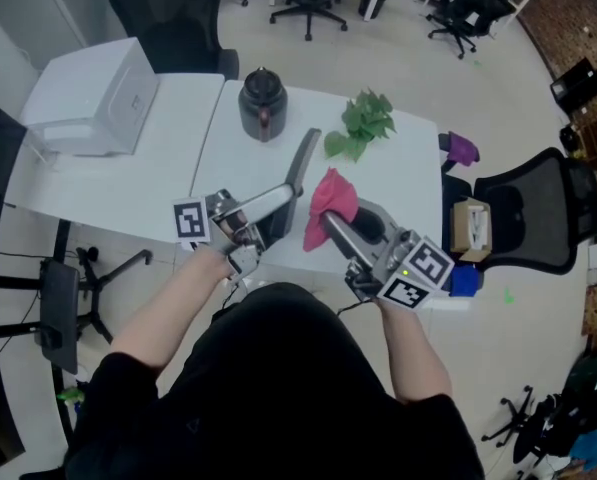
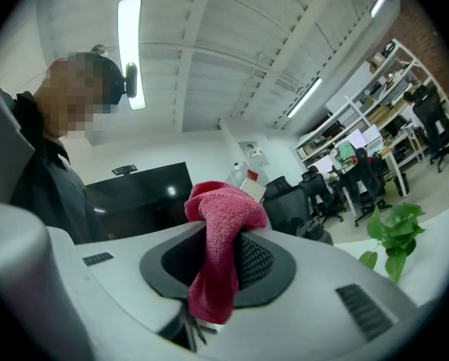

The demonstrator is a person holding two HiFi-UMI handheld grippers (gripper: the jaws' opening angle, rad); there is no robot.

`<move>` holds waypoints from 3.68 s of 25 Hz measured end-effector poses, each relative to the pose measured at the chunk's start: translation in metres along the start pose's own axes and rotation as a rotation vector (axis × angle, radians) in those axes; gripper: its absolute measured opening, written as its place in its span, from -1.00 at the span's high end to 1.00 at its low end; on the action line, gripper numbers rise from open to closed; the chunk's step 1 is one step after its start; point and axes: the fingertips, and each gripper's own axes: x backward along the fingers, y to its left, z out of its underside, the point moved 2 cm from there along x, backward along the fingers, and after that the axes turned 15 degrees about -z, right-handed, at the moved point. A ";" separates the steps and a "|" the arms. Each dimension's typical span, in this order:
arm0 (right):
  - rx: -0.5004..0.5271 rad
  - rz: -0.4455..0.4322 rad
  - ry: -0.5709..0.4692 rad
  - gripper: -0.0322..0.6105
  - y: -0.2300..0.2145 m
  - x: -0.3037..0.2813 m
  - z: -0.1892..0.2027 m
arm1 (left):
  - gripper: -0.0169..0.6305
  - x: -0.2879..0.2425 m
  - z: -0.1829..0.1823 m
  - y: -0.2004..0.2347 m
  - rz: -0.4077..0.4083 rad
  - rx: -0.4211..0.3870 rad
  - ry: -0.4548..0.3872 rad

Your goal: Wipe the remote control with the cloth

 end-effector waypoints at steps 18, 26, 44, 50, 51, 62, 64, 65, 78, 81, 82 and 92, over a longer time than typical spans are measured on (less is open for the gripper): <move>-0.028 0.101 -0.102 0.61 -0.034 0.024 -0.017 | 0.30 -0.003 0.054 0.003 -0.021 -0.079 0.291; 0.106 0.277 -0.032 0.61 -0.037 0.045 -0.012 | 0.30 0.014 0.025 0.056 -0.406 -0.480 0.126; 0.119 0.489 0.385 0.61 -0.029 0.075 0.104 | 0.30 0.251 -0.014 0.297 -1.730 -0.677 0.178; 0.117 0.493 0.396 0.61 -0.027 0.074 0.105 | 0.30 0.264 -0.007 0.312 -1.786 -0.679 0.242; 0.116 0.493 0.398 0.61 -0.027 0.074 0.104 | 0.30 0.264 -0.006 0.313 -1.791 -0.681 0.249; 0.095 0.532 0.432 0.60 -0.045 0.076 0.113 | 0.03 0.266 -0.012 0.296 -1.788 -0.750 0.232; 0.077 0.557 0.479 0.60 -0.059 0.080 0.125 | 0.03 0.270 -0.010 0.284 -1.771 -0.759 0.212; 0.066 0.572 0.511 0.60 -0.068 0.084 0.134 | 0.03 0.269 -0.006 0.278 -1.751 -0.759 0.197; -0.137 0.737 0.914 0.59 -0.179 0.122 0.274 | 0.03 0.194 0.029 0.165 -1.423 -0.939 0.089; -0.152 0.754 0.955 0.58 -0.185 0.124 0.281 | 0.03 0.175 0.028 0.152 -1.379 -0.986 0.098; -0.153 0.758 0.964 0.57 -0.187 0.124 0.282 | 0.03 0.171 0.027 0.150 -1.368 -0.997 0.101; -0.155 0.800 0.907 0.40 -0.177 0.139 0.271 | 0.03 0.135 0.020 0.139 -1.285 -1.051 0.110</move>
